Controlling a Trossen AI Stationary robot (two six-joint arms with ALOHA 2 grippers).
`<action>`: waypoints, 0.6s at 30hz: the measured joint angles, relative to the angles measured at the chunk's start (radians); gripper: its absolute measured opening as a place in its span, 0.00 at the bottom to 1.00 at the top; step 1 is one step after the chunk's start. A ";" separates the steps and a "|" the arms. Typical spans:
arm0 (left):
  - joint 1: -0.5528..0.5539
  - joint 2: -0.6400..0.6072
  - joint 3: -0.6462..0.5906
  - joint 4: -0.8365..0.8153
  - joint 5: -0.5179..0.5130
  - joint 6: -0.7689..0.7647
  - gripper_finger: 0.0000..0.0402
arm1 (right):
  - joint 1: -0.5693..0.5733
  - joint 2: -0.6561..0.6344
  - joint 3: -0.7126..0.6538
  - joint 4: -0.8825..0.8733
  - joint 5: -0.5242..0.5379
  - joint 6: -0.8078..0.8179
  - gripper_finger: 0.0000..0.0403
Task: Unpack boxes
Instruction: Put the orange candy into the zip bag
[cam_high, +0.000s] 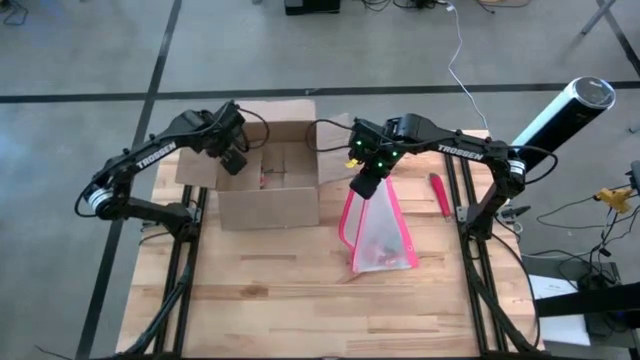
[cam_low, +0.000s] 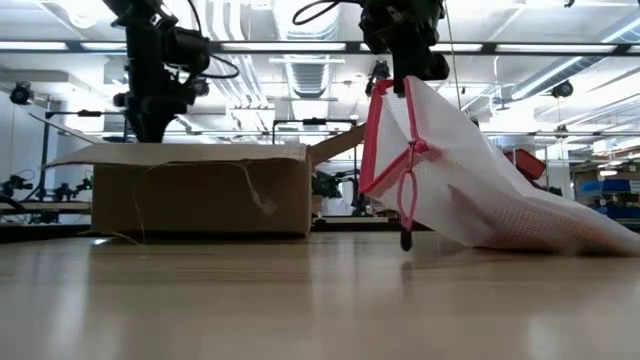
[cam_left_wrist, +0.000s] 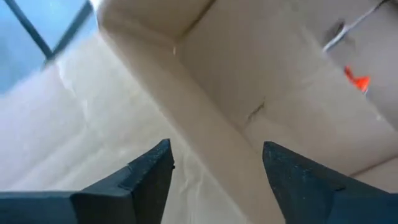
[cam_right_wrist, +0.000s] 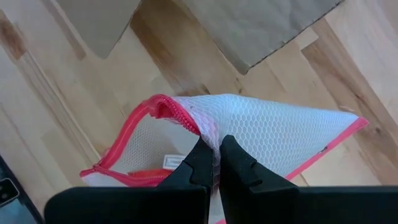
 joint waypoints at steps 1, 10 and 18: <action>0.002 0.001 0.000 -0.016 0.000 -0.010 0.60 | 0.000 0.000 0.000 0.000 0.000 -0.005 0.00; 0.017 0.014 -0.014 -0.022 -0.025 -0.069 0.71 | 0.000 0.000 0.000 0.000 -0.011 -0.055 0.00; 0.044 0.056 -0.113 0.011 -0.018 -0.097 0.71 | -0.005 0.001 0.000 0.000 -0.015 -0.078 0.00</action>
